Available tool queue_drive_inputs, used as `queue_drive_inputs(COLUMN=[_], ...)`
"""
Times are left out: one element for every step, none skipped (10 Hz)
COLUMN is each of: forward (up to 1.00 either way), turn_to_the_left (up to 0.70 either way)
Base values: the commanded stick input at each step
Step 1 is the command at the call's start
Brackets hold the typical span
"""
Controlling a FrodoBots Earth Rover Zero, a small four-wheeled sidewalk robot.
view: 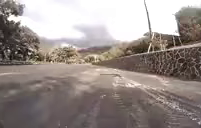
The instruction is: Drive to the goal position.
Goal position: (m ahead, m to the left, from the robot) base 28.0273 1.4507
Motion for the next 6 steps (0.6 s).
queue_drive_inputs(forward=[1.0,1.0,1.0,1.0,1.0,1.0], turn_to_the_left=[0.0,0.0,0.0,0.0,0.0,0.0])
